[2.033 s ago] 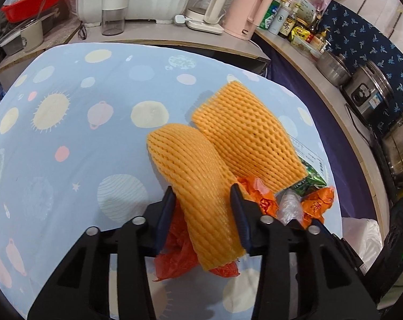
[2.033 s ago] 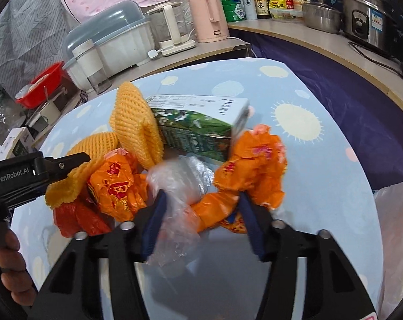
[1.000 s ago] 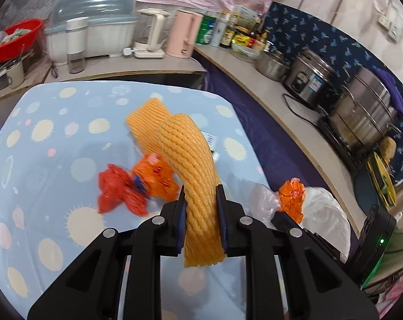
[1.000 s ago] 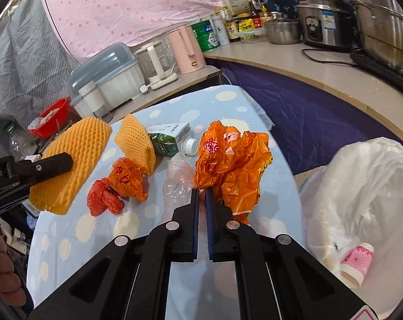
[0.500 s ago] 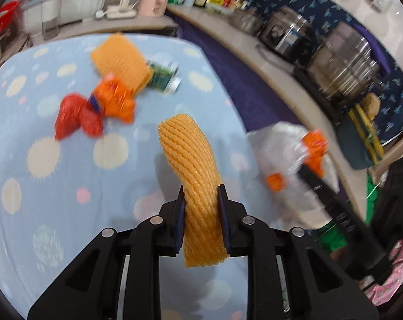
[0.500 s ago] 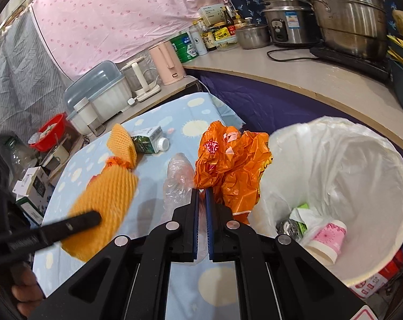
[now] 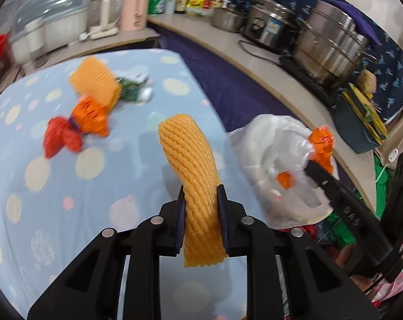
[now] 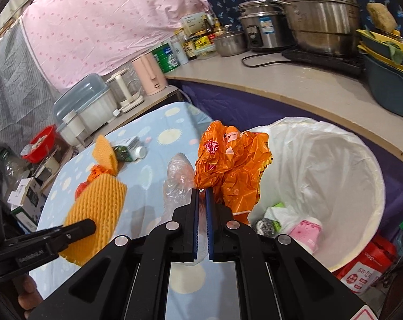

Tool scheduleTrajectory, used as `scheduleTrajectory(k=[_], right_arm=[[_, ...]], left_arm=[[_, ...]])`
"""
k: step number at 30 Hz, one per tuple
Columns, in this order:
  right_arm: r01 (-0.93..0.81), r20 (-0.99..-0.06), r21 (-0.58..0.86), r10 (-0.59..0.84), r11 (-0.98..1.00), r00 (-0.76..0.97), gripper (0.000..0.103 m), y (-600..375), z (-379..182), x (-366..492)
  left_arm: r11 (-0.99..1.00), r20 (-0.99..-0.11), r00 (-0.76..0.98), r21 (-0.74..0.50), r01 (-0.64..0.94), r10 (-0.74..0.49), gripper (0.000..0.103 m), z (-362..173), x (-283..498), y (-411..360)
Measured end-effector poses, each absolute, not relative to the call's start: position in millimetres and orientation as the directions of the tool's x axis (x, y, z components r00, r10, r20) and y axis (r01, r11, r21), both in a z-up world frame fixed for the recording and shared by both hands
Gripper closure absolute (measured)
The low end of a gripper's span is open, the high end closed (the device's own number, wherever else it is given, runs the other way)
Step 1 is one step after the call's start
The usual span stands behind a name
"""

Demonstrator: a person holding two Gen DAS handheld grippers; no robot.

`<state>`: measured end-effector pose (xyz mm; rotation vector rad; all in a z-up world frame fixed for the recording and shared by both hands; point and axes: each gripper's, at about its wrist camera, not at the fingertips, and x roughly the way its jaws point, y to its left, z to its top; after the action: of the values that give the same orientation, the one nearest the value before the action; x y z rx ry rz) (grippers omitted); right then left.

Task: Collect trash
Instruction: 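Carry the foam net and orange bag over the bin with both grippers, then open both grippers to drop the foam net and orange bag into the bin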

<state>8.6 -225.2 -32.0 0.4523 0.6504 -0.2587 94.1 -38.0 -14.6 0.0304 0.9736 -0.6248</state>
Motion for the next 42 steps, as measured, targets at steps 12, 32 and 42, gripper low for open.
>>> scheduleTrajectory(k=[12, 32, 42], right_arm=[[0.487, -0.643, 0.324, -0.19, 0.811, 0.742, 0.098, -285.2, -39.9, -27.1], [0.556, -0.638, 0.364, -0.235, 0.747, 0.733, 0.055, -322.3, -53.0, -32.4], [0.536, -0.624, 0.362, -0.229, 0.763, 0.747, 0.046, -310.5, -44.6, -26.2]], left_arm=[[0.722, -0.756, 0.345, -0.235, 0.651, -0.556, 0.082, -3.9, 72.6, -145.6], [0.735, -0.773, 0.342, -0.224, 0.64, -0.534, 0.047, -28.3, 82.4, -194.9], [0.772, -0.776, 0.383, -0.202, 0.602, -0.501, 0.047, -28.5, 92.4, -179.5]])
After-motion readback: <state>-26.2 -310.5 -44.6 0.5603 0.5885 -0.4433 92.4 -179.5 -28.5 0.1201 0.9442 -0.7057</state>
